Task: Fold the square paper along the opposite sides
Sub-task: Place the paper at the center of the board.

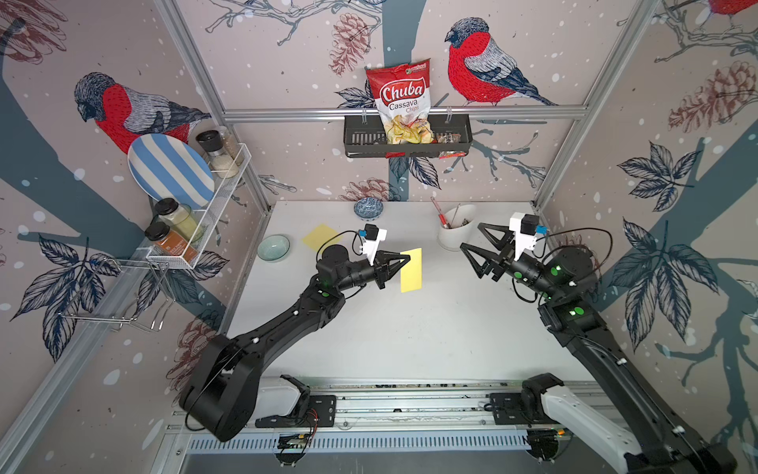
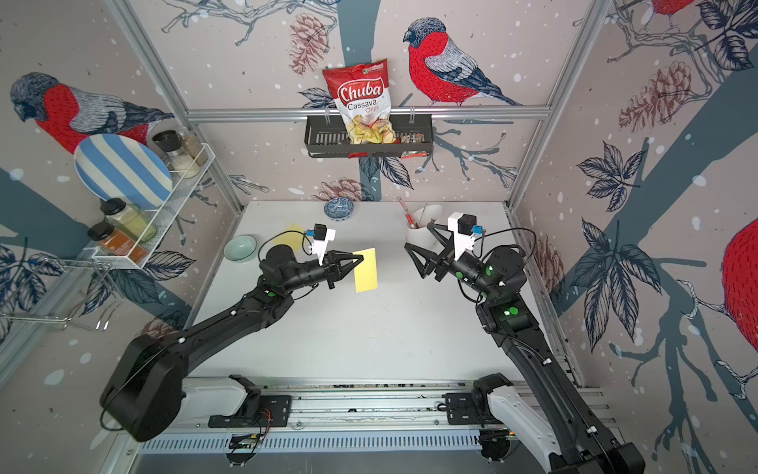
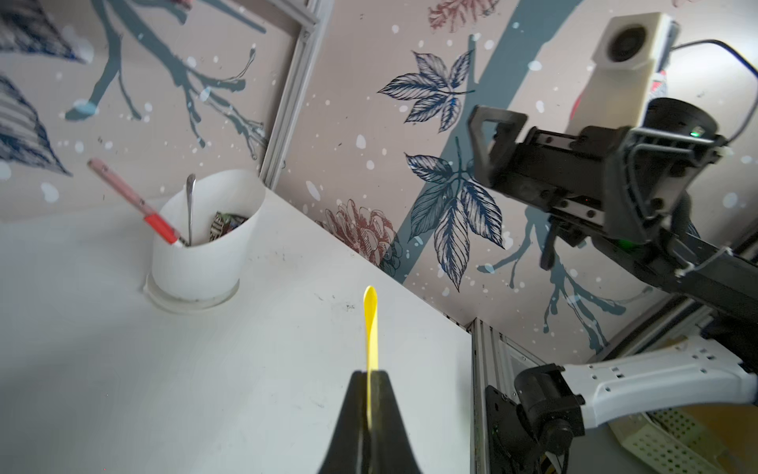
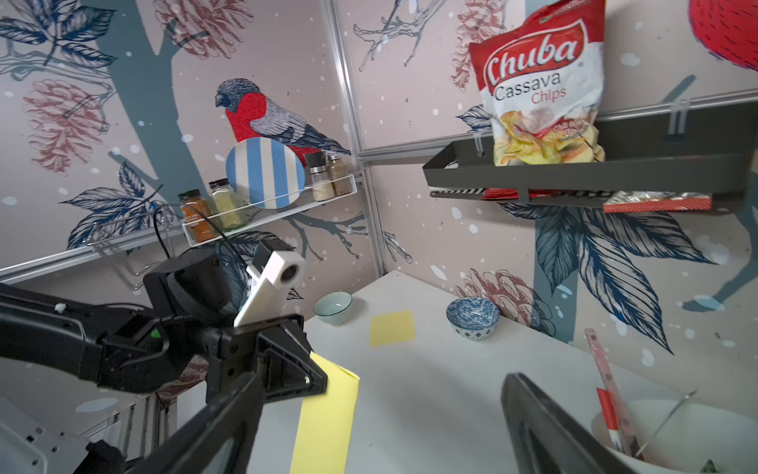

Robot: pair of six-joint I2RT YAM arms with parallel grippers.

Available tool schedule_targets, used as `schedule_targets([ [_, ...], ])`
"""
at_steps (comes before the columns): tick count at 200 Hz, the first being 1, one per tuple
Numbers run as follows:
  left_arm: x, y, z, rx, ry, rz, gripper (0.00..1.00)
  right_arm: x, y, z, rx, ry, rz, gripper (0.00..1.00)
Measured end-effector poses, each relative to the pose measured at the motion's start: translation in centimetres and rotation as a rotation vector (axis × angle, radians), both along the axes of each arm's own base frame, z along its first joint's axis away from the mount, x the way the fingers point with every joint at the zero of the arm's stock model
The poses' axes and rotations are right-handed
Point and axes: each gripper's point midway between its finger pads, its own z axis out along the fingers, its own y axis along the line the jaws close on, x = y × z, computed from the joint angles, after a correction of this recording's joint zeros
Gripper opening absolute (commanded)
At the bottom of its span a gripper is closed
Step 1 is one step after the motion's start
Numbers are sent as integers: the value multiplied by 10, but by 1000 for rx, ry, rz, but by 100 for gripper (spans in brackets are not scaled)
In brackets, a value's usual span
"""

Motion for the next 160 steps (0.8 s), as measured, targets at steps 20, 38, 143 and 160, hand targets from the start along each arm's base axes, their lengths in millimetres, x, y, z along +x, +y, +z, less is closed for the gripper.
schedule_targets([
  [20, 20, -6, -39, -33, 124, 16, 0, 10, -5, -10, 12, 48, -29, 96],
  [38, 37, -12, -71, -75, 232, 18, 0, 16, -10, -13, 13, 63, -48, 96],
  [143, 77, -18, -134, -174, 437, 55, 0, 37, -23, -28, 36, 122, -86, 97],
  [160, 86, -18, -142, -127, 447, 93, 0, 39, -23, -30, 38, 133, -85, 97],
])
